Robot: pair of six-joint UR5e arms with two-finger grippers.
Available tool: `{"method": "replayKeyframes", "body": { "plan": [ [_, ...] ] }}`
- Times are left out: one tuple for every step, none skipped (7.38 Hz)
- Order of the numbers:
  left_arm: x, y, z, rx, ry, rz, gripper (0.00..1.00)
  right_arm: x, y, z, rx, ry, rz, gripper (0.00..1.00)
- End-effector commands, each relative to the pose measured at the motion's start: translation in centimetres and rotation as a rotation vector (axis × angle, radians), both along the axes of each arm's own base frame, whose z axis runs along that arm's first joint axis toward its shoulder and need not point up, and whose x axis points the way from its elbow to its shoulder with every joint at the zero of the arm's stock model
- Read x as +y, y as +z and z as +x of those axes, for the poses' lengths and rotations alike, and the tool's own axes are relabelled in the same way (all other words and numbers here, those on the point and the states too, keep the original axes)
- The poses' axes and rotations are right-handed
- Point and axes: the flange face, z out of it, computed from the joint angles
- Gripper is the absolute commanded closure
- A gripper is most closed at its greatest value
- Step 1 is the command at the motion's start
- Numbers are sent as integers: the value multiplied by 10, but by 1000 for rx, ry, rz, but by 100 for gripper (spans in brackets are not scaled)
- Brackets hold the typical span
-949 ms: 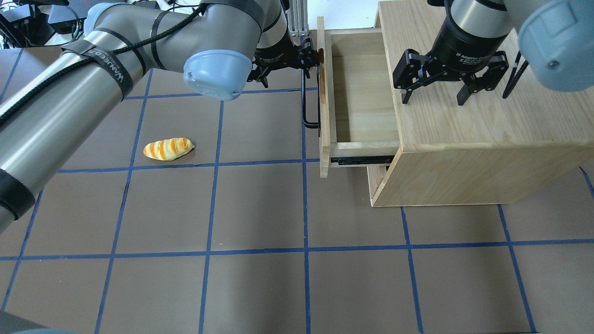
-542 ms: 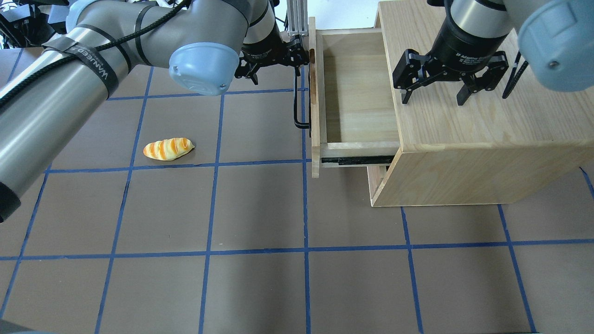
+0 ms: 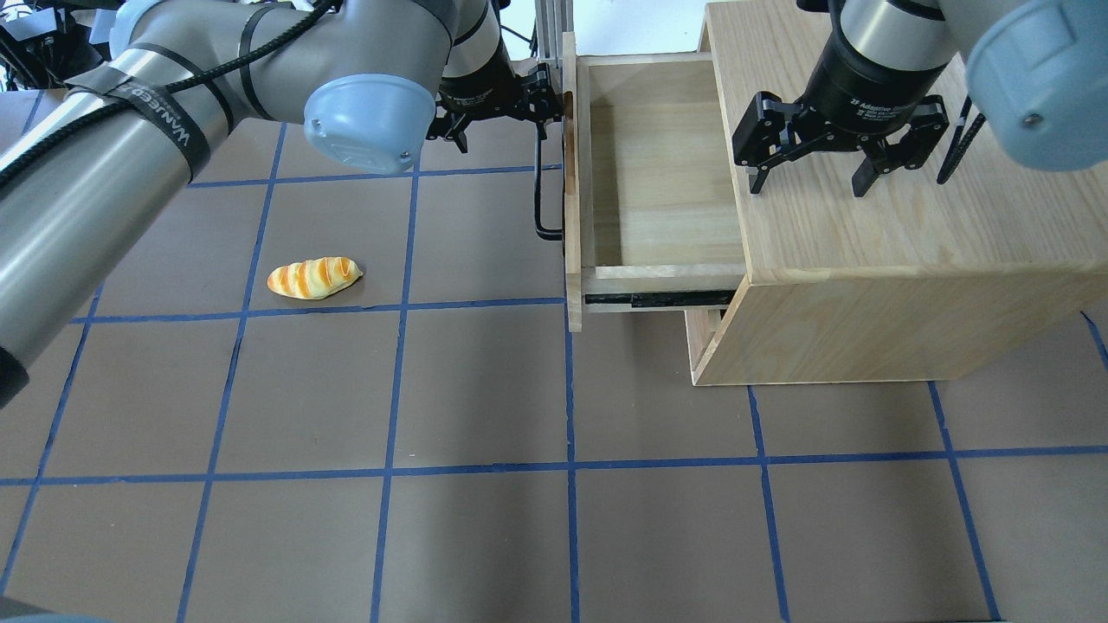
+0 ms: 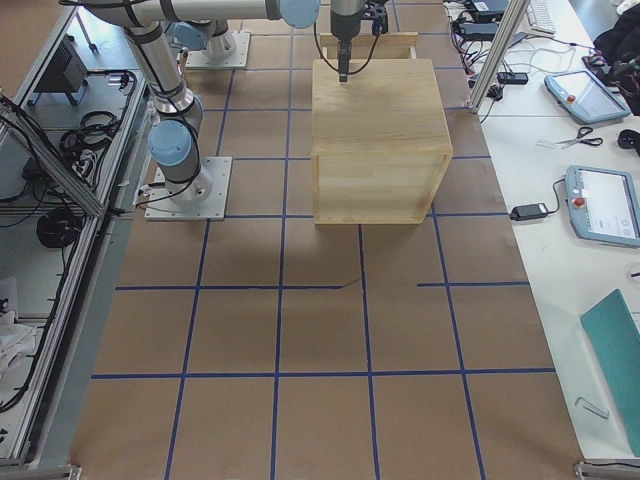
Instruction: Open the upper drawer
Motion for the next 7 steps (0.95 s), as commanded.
{"method": "replayKeyframes", "body": {
  "plan": [
    [1, 1, 0, -2, -3, -2, 0, 0, 0, 0, 0, 0, 0, 0],
    [3, 5, 1, -3, -3, 4, 0, 0, 0, 0, 0, 0, 0, 0],
    [11, 17, 3, -6, -2, 17, 0, 0, 0, 0, 0, 0, 0, 0],
    [20, 39, 5, -8, -2, 31, 0, 0, 0, -1, 0, -2, 0, 0],
    [29, 66, 8, -15, -2, 51, 0, 0, 0, 0, 0, 0, 0, 0],
    [34, 87, 19, -28, -42, 60, 0, 0, 0, 0, 0, 0, 0, 0],
    [36, 104, 49, -54, -144, 54, 0, 0, 0, 0, 0, 0, 0, 0]
  ]
}}
